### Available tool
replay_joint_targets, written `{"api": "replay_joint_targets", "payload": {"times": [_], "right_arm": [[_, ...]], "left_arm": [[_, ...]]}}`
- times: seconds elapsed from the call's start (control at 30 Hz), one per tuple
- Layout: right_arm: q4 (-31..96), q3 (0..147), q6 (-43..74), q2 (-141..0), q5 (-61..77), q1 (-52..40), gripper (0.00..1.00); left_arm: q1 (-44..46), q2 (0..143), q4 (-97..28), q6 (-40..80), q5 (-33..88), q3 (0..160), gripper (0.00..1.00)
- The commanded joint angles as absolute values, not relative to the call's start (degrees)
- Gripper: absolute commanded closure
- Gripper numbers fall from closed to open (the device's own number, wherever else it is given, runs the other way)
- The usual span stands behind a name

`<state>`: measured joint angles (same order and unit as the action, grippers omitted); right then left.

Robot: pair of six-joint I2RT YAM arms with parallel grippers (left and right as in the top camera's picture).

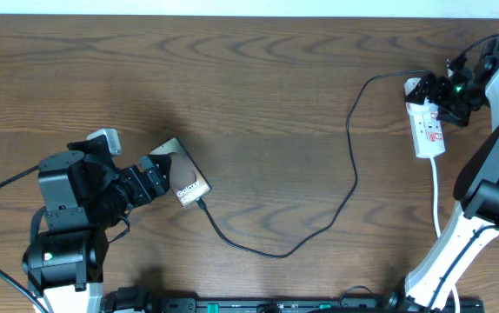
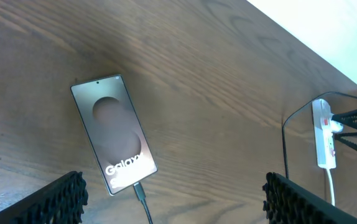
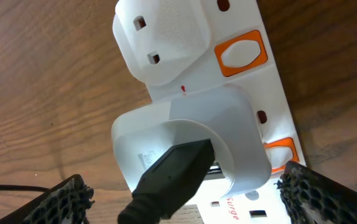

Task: Plug charger to phone and switch on socket

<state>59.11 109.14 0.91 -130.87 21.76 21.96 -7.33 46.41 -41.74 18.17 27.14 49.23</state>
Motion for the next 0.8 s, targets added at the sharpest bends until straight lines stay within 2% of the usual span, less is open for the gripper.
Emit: {"api": "replay_joint_targets", "payload": {"times": [0.0, 0.77], "right_arm": [[59.5, 110.4, -0.3, -131.6, 23.1, 21.6, 0.03], [59.1, 110.4, -1.3, -131.6, 24.3, 20.5, 0.03]], "left_arm": [[-7.4, 46.3, -42.0, 18.0, 27.8, 49.9, 0.11], [-7.4, 46.3, -42.7, 18.0, 27.8, 49.9, 0.11]]}}
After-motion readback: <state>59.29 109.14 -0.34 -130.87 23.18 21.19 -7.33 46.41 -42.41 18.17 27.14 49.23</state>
